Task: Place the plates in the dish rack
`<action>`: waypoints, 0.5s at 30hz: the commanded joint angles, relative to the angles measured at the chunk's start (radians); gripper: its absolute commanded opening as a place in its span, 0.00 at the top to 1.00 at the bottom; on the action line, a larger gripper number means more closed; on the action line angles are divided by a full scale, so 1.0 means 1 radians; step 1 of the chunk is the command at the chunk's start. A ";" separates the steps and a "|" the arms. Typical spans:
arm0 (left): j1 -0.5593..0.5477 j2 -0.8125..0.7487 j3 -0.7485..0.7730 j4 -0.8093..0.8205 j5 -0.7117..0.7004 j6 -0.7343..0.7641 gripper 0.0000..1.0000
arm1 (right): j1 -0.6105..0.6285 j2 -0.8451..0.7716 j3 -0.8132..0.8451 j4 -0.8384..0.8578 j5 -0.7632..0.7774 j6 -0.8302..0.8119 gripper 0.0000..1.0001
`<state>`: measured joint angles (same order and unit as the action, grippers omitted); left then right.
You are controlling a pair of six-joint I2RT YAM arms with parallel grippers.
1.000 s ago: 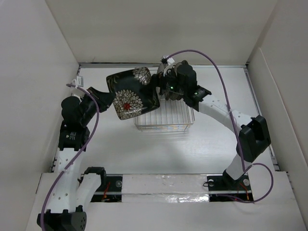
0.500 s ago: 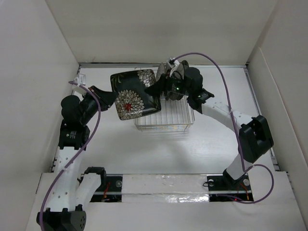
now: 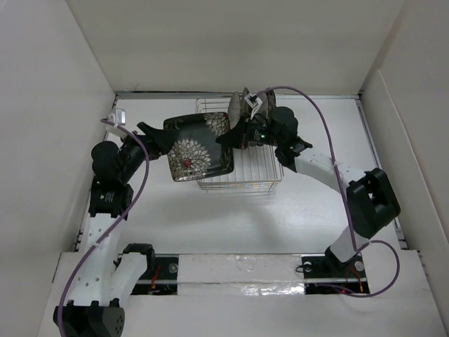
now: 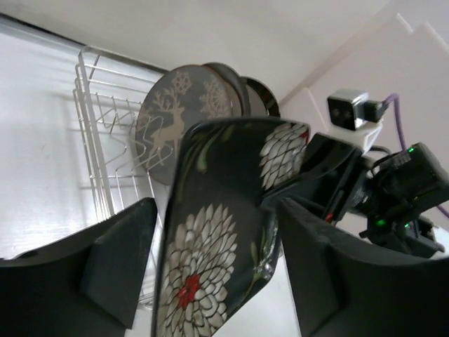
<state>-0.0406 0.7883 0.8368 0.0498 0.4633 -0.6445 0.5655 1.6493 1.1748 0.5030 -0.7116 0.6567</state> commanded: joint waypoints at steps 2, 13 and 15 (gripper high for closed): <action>-0.007 -0.031 0.042 0.076 -0.081 0.026 0.29 | -0.021 -0.101 0.031 -0.021 0.063 -0.040 1.00; -0.051 -0.073 0.042 -0.016 -0.287 0.137 0.28 | -0.033 -0.224 0.192 -0.339 0.511 -0.137 1.00; -0.064 -0.073 0.025 -0.005 -0.275 0.137 0.31 | -0.004 -0.236 0.235 -0.394 0.645 -0.155 1.00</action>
<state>-0.0853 0.7250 0.8509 0.0181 0.2070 -0.5415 0.5415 1.5181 1.2724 0.0368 -0.3046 0.5117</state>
